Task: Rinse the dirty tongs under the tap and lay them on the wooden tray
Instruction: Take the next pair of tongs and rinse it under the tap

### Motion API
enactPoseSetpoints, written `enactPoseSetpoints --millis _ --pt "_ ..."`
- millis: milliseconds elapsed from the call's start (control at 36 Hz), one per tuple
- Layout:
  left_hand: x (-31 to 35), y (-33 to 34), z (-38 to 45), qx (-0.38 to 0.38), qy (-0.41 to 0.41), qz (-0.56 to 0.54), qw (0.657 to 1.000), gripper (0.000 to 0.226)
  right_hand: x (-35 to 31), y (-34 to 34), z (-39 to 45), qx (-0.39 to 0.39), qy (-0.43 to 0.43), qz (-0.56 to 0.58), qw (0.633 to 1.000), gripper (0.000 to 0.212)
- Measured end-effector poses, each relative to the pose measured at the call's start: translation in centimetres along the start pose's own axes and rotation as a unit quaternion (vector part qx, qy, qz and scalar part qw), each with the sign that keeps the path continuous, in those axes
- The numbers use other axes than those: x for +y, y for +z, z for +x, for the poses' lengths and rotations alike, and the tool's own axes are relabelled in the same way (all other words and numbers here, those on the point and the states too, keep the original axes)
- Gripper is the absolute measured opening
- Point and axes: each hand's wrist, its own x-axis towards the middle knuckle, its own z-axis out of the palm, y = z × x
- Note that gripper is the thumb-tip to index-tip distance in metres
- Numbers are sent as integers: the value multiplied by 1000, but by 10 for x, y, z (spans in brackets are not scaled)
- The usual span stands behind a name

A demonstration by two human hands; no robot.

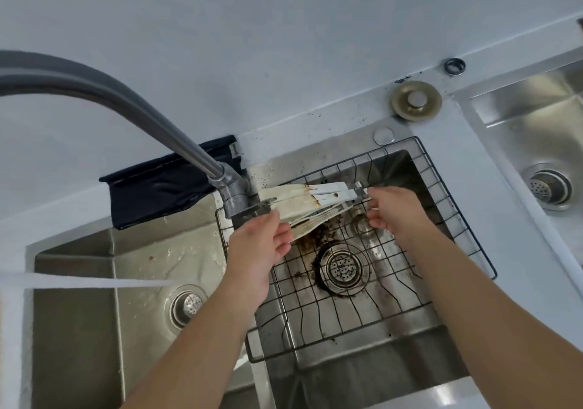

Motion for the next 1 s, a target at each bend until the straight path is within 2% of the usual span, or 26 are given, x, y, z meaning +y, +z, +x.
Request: enactPoseSetpoints --millis 167,444,556,667,722,833,1000 --pt "1 3 4 5 2 19 1000 9 2 2 11 4 20 -3 1000 37" --pt "0 -7 -8 -21 -9 7 1000 13 1 -6 4 12 20 26 999 10" --pt "-2 -16 -19 -35 -4 9 999 14 1 -9 -12 -5 14 46 999 14" --pt "-5 -23 -30 -41 2 5 999 15 -3 -11 -37 -24 14 83 996 36" --pt "-7 -28 -36 -46 6 -1 999 13 -3 -12 -49 -28 8 87 996 38" --pt "-9 -38 -50 -63 17 1 998 13 -1 -13 -69 -9 -18 94 995 33" --pt "-11 -58 -63 -78 30 -13 996 13 9 -9 -100 -12 -28 88 996 11"
